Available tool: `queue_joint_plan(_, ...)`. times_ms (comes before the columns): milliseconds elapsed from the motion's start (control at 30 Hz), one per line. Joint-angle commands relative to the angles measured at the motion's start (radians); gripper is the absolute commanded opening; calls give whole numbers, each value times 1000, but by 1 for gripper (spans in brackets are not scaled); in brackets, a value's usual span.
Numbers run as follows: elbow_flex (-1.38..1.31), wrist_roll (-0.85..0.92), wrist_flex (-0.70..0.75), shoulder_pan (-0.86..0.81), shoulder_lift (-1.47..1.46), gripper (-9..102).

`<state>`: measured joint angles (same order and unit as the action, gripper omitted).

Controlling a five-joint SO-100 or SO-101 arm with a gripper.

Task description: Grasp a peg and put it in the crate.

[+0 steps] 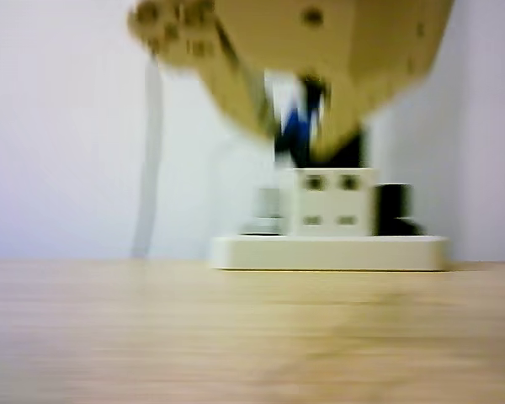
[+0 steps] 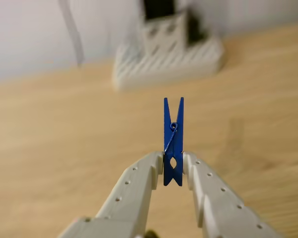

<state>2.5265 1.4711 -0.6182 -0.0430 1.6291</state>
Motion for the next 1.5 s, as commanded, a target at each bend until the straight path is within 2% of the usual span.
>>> queue_joint_plan(0, 37, -14, -227, -140, 126, -1)
queue_joint_plan(100, 69, -15, -281, -244, 115, -1)
queue_joint_plan(467, 57, -15, -267, -483, 5, -1)
queue_joint_plan(733, 54, -17, -267, -503, -103, -1)
queue_joint_plan(967, 54, -123, -267, -503, -114, -1)
queue_joint_plan(1467, 52, -126, -284, -505, -133, -1)
